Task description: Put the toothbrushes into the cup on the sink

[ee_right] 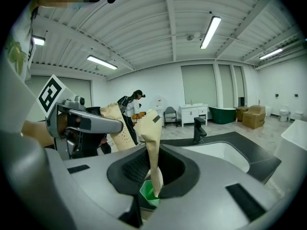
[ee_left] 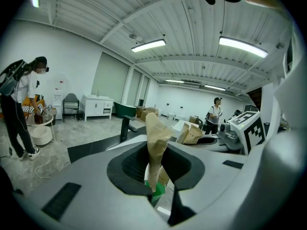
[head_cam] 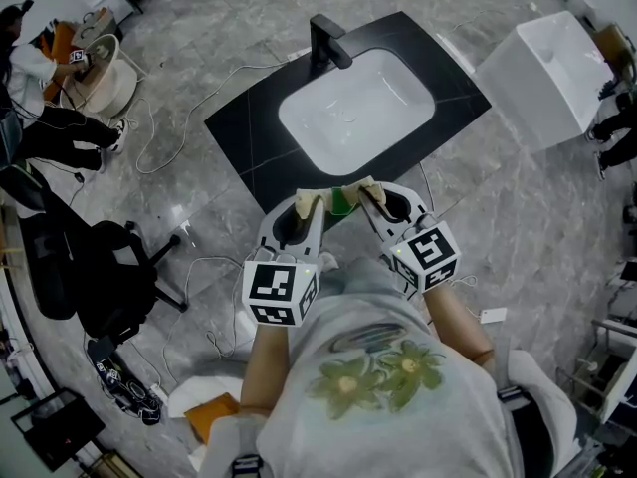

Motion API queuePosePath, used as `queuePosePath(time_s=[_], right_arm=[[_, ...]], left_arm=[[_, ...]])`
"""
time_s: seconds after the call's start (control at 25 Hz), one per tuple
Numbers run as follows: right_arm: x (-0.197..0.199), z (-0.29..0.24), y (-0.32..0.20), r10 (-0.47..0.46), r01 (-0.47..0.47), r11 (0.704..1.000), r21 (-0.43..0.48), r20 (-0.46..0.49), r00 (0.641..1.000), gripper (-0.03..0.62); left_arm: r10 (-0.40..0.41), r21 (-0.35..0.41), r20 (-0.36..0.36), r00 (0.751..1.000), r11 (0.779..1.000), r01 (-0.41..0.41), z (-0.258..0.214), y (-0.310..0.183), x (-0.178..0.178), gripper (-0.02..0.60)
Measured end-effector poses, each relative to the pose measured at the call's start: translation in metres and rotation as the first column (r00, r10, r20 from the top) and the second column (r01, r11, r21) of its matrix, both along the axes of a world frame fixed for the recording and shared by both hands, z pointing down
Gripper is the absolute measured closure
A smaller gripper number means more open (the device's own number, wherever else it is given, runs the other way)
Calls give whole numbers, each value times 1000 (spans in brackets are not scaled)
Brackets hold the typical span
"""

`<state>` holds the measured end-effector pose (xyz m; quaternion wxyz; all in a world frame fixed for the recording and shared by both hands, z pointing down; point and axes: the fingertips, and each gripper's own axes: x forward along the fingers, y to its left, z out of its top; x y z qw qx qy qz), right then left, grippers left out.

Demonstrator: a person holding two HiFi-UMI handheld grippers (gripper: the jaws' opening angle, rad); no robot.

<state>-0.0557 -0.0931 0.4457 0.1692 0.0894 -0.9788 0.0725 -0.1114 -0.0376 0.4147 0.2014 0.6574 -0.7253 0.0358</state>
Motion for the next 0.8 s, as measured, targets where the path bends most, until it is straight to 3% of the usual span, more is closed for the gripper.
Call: queuePosePath(time_s=[0.8], right_arm=[[-5, 18, -4, -5, 5, 1000, -9, -47, 999, 536]], left_arm=[[12, -14, -13, 1000, 1000, -12, 10, -6, -4, 494]])
